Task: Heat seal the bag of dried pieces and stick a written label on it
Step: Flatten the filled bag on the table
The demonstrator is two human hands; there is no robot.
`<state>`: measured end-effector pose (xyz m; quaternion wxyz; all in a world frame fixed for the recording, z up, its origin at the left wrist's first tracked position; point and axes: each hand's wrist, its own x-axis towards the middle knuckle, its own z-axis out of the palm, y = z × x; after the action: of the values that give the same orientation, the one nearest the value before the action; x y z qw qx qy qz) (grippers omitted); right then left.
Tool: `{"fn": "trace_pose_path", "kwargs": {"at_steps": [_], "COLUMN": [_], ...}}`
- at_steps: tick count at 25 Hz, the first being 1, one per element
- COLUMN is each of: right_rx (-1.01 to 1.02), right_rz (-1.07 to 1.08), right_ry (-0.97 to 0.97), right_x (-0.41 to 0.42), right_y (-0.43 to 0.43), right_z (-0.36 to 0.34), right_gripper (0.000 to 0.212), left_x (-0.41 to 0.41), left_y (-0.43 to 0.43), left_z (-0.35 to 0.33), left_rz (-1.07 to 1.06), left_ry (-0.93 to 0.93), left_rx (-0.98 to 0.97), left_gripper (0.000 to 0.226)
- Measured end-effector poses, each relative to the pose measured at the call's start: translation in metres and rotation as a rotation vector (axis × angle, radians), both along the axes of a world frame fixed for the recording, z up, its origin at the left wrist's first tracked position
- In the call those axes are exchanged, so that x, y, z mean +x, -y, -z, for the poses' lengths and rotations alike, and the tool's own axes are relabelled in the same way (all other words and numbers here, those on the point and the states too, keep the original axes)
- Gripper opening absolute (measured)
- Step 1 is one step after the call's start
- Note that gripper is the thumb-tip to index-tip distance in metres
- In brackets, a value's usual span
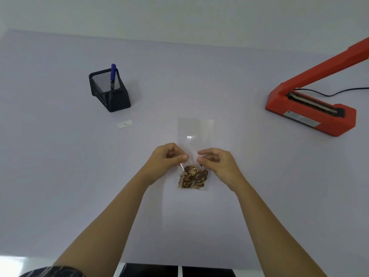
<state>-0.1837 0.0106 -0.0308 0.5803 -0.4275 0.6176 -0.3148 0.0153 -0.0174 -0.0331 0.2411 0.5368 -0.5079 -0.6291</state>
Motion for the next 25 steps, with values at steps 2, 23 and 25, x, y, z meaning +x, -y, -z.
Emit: {"fn": "trace_pose_path", "kwargs": {"at_steps": [2, 23, 25], "right_rx": [-0.012, 0.010, 0.050], "right_rz": [0.010, -0.093, -0.042], "right_ry": [-0.005, -0.100, -0.037], "right_x": [-0.001, -0.006, -0.010], "right_y": [0.002, -0.009, -0.007], "right_z": [0.002, 0.012, 0.013], "right_gripper": [0.019, 0.014, 0.018], "left_x": [0.000, -0.012, -0.006], "left_y": [0.005, -0.004, -0.001], "left_z": [0.001, 0.006, 0.007], "left_rz": [0.014, 0.119, 0.112], "left_ry": [-0.004, 0.262, 0.233], "left_rx": [0.015, -0.136, -0.101], "left_gripper": [0.011, 0.013, 0.013]}}
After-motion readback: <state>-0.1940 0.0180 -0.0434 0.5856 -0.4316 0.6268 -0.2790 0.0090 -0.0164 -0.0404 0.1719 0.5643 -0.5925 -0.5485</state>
